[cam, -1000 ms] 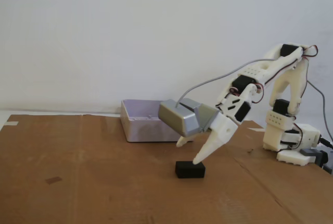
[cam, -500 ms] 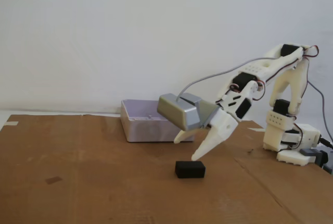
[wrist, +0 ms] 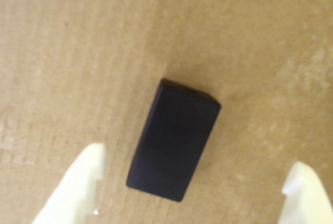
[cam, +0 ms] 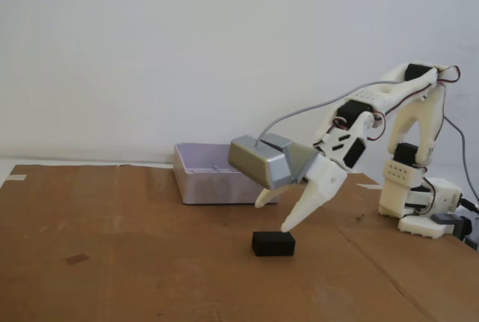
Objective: Grasp a block and put it in the box.
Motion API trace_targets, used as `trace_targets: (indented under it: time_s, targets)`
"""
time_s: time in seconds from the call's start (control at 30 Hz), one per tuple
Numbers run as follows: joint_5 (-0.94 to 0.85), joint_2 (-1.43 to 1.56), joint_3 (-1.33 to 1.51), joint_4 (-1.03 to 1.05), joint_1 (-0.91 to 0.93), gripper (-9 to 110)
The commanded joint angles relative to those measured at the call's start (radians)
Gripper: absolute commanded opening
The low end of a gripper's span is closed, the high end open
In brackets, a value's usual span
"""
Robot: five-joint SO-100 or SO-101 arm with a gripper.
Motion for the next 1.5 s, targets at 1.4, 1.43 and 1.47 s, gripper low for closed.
trace_targets:
  time_s: [1.4, 1.43, 1.47]
  targets:
    - [0.008, -0.181, -0.196, 0.046, -0.003, 42]
    - [0.008, -0.186, -0.196, 0.046, -0.002, 42]
    - [0.008, -0.19, -0.196, 0.044, -0.002, 42]
